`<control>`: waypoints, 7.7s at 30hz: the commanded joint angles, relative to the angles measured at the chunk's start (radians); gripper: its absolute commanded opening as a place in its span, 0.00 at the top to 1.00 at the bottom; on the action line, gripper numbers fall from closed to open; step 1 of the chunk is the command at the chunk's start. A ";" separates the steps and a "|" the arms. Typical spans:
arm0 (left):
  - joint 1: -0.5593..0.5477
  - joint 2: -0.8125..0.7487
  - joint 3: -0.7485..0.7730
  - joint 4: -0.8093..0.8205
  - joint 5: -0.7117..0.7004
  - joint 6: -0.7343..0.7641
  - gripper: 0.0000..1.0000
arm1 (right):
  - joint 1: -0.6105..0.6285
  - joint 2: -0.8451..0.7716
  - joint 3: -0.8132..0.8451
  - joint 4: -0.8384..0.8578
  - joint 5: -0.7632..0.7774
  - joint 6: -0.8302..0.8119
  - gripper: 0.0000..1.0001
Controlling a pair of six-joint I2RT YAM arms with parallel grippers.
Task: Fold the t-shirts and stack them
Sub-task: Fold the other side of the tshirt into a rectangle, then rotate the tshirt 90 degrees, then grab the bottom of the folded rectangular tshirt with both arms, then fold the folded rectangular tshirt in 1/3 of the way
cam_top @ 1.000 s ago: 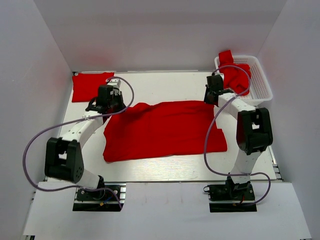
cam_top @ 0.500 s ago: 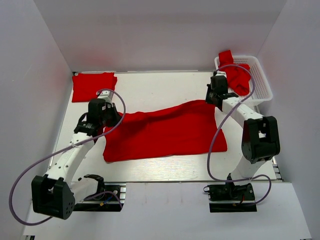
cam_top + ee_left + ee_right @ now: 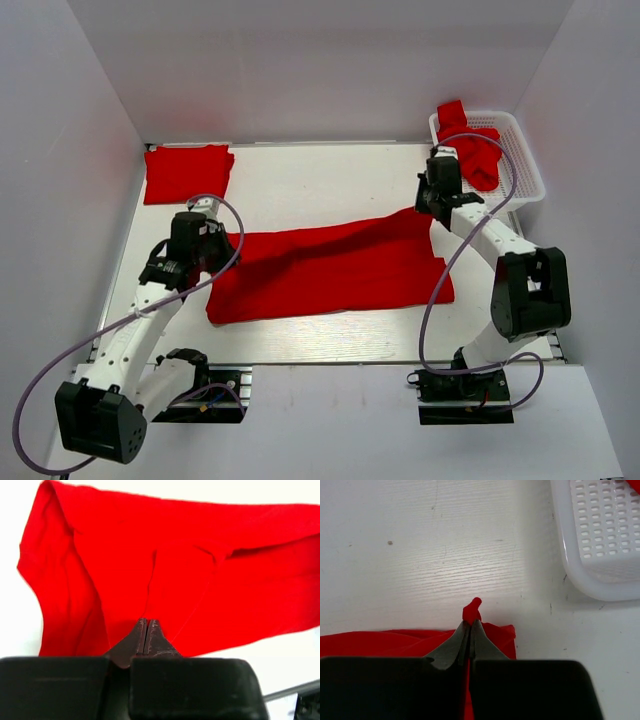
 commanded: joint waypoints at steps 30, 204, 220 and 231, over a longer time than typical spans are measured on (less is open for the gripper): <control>-0.004 -0.033 -0.120 -0.258 0.009 -0.209 0.18 | -0.007 -0.205 -0.327 -0.077 0.080 0.124 0.25; -0.512 0.724 0.523 -0.334 -0.197 -0.357 1.00 | 0.429 -0.279 -0.292 -0.301 -0.160 0.236 1.00; -0.363 0.895 0.829 -0.294 -0.178 -0.229 1.00 | 0.279 -0.033 0.050 -0.254 -0.216 0.069 1.00; -0.294 1.030 0.981 -0.272 -0.148 -0.160 1.00 | 0.207 0.126 0.230 -0.260 -0.293 0.020 1.00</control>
